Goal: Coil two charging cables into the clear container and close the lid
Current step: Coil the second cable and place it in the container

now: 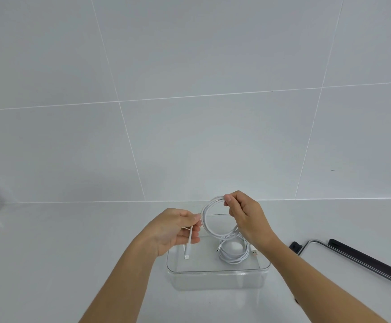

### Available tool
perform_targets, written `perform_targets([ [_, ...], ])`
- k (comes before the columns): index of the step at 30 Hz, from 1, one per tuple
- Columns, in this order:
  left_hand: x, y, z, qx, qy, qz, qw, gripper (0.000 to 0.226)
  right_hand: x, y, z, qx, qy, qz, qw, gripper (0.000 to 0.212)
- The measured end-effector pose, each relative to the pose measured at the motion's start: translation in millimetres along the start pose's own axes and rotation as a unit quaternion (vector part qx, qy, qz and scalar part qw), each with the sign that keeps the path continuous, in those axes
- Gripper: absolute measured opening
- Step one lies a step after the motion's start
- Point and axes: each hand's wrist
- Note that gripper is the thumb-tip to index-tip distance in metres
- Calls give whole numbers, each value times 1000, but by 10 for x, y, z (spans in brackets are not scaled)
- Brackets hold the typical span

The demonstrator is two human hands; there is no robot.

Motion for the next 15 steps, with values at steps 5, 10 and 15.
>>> perform_targets([
  [5,-5,-3,-60,-140,21,-67,988,18,9,-24,-35,15,11,34,999,29],
  [10,39,-121,-225,-274,-14,-131,953,30,22,-79,-43,30,7,28,999,30],
  [15,96,-219,-272,-334,-77,-99,934,22,21,-101,26,33,-4,37,999,31],
])
Point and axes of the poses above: each hand's wrist, its own x-axis towards the middle knuckle, its own y-axis out of the back of the hand, z = x × y, and after that the axes turned 5 degrees about y, right-handed
